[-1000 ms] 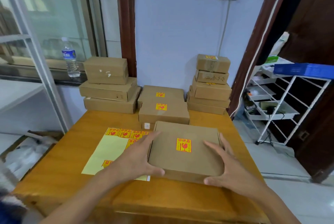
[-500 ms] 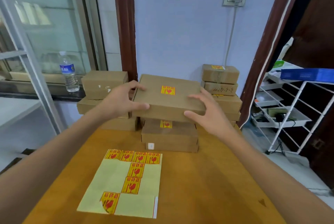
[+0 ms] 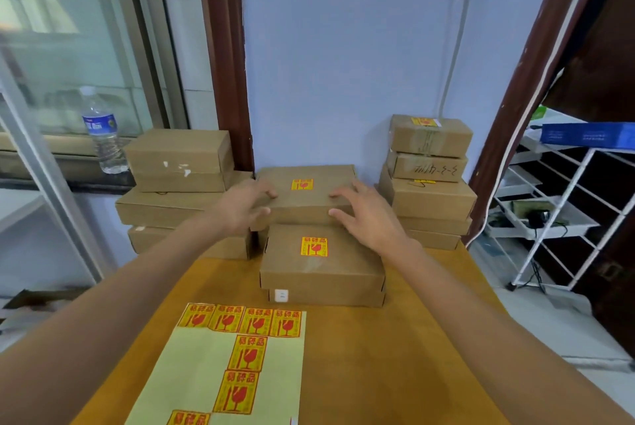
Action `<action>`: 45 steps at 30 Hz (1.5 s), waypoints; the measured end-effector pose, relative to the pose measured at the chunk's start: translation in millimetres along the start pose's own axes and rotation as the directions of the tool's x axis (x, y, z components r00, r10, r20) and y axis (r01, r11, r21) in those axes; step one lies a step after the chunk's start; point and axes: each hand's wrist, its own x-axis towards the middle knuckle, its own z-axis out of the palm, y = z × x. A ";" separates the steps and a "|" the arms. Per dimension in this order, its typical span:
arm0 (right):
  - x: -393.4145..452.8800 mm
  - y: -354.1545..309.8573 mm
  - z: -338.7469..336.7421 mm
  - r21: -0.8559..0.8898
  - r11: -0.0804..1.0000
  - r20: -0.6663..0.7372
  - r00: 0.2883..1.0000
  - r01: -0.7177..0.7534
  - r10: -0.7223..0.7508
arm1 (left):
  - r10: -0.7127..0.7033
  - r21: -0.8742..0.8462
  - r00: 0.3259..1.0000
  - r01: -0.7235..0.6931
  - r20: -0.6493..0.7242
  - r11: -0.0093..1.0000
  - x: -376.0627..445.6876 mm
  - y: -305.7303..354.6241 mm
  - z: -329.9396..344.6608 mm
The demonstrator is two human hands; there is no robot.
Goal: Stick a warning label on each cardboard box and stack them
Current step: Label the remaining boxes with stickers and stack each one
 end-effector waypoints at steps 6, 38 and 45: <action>-23.6 7.4 1.4 0.184 0.980 0.014 0.997 -0.071 0.069 | 0.017 -0.084 0.981 -0.034 -0.194 0.996 -22.0 11.4 7.5; -57.1 -65.7 -117.8 0.682 0.600 0.067 0.853 -0.418 0.518 | -0.343 -0.882 0.934 0.241 0.098 0.406 -77.5 100.9 -76.4; 21.8 -52.1 -87.9 0.692 0.555 0.122 0.833 -0.462 0.540 | -0.346 -0.895 0.931 0.247 0.114 0.371 7.1 65.5 -69.4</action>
